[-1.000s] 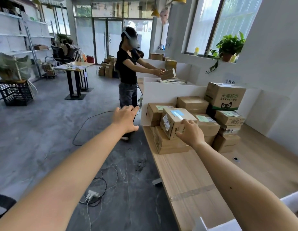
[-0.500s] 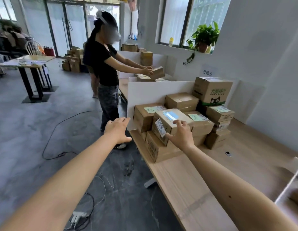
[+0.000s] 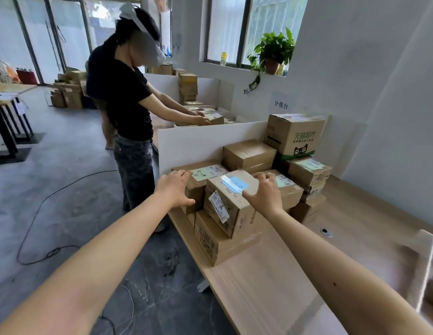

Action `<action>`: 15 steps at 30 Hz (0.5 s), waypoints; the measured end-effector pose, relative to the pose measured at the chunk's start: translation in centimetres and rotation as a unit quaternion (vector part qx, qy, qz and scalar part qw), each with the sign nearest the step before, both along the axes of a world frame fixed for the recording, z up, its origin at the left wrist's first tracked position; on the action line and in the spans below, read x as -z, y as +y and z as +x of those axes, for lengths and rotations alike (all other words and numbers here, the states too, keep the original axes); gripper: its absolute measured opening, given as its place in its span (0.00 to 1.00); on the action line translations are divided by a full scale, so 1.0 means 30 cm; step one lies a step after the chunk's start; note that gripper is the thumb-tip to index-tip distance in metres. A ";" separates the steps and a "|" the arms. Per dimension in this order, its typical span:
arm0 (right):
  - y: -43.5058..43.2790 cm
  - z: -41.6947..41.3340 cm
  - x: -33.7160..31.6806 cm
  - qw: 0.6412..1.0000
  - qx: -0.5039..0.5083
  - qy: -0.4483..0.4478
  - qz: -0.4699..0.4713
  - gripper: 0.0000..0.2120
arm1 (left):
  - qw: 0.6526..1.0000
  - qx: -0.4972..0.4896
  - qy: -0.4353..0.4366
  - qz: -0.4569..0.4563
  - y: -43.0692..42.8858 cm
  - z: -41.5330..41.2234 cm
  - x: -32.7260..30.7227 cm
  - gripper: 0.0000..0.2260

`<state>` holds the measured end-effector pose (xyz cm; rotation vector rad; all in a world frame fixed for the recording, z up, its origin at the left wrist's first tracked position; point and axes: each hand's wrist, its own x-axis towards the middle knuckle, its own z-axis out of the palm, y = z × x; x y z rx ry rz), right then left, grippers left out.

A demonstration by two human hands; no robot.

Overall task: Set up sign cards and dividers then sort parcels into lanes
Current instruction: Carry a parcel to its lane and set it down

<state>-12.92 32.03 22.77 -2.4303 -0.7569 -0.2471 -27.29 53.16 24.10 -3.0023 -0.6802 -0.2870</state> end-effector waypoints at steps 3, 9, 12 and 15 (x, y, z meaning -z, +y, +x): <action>0.021 0.115 -0.020 1.000 0.006 -0.005 -0.014 0.28 | 1.000 0.015 -0.020 -0.017 0.039 0.116 -0.030 0.39; 0.060 0.362 -0.060 0.999 0.048 0.007 -0.016 0.26 | 0.999 0.039 -0.006 -0.037 0.127 0.360 -0.057 0.40; 0.076 0.458 -0.067 0.998 0.057 0.013 -0.019 0.24 | 0.995 0.057 0.019 -0.074 0.167 0.475 -0.071 0.41; 0.078 0.531 -0.062 0.998 0.061 0.017 -0.017 0.25 | 0.989 0.080 0.019 -0.122 0.185 0.566 -0.076 0.42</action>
